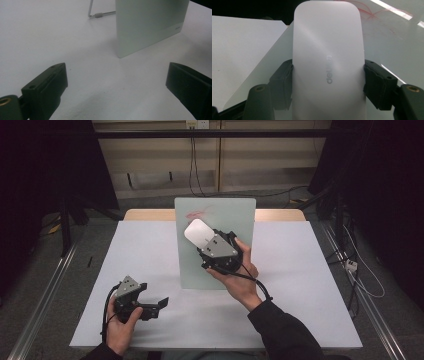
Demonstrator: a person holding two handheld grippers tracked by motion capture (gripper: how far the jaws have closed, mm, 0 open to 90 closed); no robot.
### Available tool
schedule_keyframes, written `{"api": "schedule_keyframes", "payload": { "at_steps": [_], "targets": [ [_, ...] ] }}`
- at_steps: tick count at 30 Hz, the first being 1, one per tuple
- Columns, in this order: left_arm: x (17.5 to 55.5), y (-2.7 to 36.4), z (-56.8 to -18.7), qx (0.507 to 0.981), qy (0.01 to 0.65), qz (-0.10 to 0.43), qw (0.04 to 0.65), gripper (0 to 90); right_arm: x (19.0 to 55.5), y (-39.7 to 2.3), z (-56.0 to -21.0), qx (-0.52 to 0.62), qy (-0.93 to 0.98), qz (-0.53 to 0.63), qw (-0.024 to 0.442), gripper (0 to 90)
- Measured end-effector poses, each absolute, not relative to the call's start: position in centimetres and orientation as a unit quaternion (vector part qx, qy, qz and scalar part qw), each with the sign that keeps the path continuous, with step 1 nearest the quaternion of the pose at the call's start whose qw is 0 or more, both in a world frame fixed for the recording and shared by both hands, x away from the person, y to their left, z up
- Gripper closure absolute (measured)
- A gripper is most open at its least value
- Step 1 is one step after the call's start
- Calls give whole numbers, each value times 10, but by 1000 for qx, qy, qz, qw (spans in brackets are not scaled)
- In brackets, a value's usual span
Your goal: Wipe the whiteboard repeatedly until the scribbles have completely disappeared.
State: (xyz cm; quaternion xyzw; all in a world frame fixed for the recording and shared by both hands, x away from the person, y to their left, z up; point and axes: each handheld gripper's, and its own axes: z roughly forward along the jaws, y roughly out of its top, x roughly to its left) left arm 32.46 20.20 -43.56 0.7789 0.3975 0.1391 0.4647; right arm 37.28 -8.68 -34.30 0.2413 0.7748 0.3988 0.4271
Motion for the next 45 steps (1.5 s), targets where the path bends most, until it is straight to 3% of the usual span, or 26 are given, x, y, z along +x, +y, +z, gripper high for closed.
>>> {"api": "schedule_keyframes", "payload": {
  "at_steps": [15, 31, 45],
  "targets": [
    [325, 202, -436, 777, 398, 139, 466, 38, 383, -114, -307, 273, 739, 393, 475, 313],
    [325, 201, -436, 779, 397, 138, 465, 38, 374, -73, -346, 242, 783, 401, 410, 313],
    [325, 202, -436, 781, 395, 139, 463, 38, 382, -105, -313, 277, 748, 404, 449, 313]
  ]
}}
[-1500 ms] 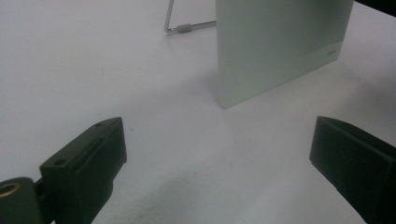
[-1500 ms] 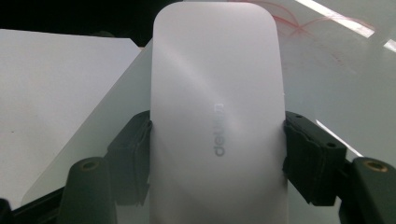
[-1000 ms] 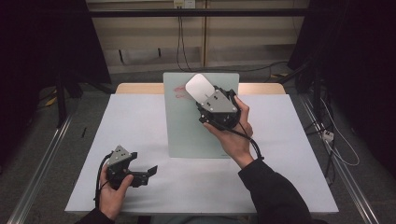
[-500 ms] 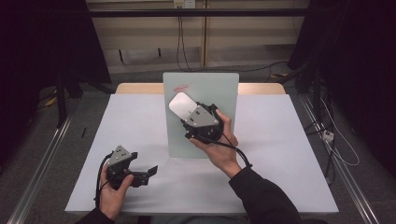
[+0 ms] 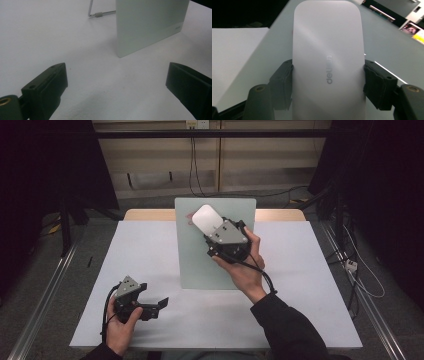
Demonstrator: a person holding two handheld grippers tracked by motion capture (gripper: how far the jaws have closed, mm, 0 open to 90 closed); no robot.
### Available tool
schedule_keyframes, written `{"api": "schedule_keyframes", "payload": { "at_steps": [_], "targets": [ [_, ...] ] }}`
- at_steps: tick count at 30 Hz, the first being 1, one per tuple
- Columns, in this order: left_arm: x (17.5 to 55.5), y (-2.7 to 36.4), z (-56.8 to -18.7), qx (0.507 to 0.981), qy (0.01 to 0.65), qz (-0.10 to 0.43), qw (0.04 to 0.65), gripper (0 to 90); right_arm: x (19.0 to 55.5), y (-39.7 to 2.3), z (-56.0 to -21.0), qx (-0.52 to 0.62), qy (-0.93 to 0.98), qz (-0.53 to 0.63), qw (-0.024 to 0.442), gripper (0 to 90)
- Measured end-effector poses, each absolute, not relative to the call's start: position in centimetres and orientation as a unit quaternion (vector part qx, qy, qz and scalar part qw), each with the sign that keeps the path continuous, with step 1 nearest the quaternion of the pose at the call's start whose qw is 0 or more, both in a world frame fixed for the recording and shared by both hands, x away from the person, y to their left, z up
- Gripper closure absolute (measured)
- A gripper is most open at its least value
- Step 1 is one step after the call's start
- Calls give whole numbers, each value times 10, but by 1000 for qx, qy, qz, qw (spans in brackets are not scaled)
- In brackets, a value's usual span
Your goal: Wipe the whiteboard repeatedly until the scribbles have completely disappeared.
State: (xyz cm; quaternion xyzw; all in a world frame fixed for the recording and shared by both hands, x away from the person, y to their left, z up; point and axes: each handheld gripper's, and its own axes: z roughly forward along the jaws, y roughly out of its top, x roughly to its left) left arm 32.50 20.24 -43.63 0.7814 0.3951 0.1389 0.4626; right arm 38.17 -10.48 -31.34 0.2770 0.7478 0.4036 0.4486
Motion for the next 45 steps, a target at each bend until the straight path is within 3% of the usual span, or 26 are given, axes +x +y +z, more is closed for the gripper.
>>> {"api": "schedule_keyframes", "payload": {
  "at_steps": [9, 23, 28, 38, 45],
  "targets": [
    [325, 202, -436, 780, 397, 138, 464, 38, 386, -114, -301, 292, 731, 401, 468, 313],
    [325, 202, -437, 779, 397, 137, 465, 38, 380, -55, -339, 247, 773, 417, 409, 313],
    [325, 202, -436, 781, 395, 139, 463, 38, 378, -50, -343, 240, 780, 409, 408, 313],
    [325, 202, -436, 782, 395, 139, 462, 38, 384, -70, -317, 271, 748, 397, 458, 313],
    [325, 202, -436, 780, 397, 137, 463, 38, 386, -67, -315, 275, 741, 397, 467, 313]
  ]
}}
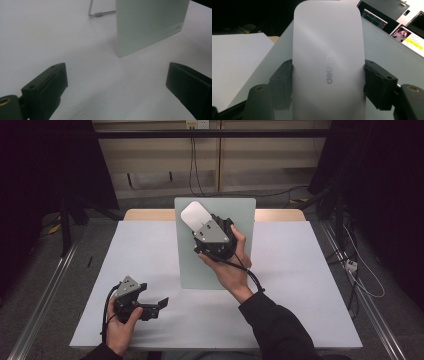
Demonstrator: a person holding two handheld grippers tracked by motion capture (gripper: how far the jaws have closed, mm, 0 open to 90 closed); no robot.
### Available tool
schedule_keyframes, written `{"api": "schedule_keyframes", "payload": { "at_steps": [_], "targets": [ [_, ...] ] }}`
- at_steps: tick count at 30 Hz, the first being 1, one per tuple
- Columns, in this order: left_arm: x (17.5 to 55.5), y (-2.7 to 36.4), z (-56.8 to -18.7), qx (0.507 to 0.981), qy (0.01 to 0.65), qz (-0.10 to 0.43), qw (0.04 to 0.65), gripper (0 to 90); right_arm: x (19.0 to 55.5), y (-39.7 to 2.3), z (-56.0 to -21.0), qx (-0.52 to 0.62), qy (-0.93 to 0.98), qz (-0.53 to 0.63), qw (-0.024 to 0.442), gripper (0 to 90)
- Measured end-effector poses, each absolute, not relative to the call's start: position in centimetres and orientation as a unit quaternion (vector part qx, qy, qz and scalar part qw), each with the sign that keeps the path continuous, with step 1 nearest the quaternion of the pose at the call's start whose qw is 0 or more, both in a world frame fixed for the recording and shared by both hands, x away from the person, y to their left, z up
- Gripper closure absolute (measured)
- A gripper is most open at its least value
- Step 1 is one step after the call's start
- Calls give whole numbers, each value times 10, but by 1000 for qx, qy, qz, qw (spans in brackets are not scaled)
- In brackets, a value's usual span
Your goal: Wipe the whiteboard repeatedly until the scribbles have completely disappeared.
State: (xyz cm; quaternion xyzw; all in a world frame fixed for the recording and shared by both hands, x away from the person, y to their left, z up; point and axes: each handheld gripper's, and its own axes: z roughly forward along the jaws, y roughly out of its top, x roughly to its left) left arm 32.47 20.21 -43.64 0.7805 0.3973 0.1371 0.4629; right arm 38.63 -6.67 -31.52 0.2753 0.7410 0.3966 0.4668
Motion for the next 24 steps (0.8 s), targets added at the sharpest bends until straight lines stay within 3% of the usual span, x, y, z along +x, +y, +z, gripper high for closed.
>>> {"api": "schedule_keyframes", "payload": {
  "at_steps": [14, 24],
  "targets": [
    [325, 203, -436, 781, 397, 139, 461, 38, 374, -31, -358, 226, 804, 388, 391, 313],
    [324, 203, -436, 780, 397, 138, 464, 38, 379, -49, -336, 241, 780, 389, 428, 313]
  ]
}}
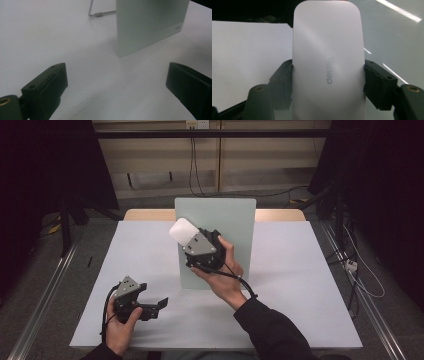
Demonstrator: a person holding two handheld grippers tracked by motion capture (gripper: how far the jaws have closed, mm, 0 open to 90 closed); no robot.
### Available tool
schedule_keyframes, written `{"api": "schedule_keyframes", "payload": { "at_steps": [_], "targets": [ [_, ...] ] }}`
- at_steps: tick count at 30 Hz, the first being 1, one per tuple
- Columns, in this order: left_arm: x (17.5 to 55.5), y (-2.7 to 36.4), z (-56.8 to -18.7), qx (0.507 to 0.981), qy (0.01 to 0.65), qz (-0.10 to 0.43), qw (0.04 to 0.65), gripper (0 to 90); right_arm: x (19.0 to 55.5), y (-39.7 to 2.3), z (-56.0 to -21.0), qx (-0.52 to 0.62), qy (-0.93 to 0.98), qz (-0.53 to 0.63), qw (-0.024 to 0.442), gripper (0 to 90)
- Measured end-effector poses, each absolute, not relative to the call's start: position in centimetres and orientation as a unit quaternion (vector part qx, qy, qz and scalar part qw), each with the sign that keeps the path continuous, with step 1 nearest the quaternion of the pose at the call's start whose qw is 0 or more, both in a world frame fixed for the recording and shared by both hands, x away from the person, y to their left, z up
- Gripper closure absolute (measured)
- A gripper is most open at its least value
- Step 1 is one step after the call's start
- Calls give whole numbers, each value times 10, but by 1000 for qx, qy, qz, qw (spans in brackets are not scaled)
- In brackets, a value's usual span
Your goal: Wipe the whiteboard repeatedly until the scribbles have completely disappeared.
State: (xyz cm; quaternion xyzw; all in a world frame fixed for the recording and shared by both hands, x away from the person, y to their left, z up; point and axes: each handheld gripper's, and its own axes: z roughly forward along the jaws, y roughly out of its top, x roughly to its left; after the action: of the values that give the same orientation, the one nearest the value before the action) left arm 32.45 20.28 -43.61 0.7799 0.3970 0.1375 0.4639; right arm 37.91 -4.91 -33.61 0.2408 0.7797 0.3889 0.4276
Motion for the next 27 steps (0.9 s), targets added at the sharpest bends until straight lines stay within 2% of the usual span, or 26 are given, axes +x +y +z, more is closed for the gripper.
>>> {"api": "schedule_keyframes", "payload": {
  "at_steps": [12, 18, 27],
  "targets": [
    [325, 202, -436, 780, 397, 138, 463, 38, 386, -89, -305, 281, 740, 394, 467, 313],
    [324, 202, -437, 780, 399, 137, 462, 38, 383, -87, -315, 278, 742, 394, 466, 313],
    [325, 202, -436, 782, 395, 139, 461, 38, 378, -56, -338, 248, 771, 392, 436, 313]
  ]
}}
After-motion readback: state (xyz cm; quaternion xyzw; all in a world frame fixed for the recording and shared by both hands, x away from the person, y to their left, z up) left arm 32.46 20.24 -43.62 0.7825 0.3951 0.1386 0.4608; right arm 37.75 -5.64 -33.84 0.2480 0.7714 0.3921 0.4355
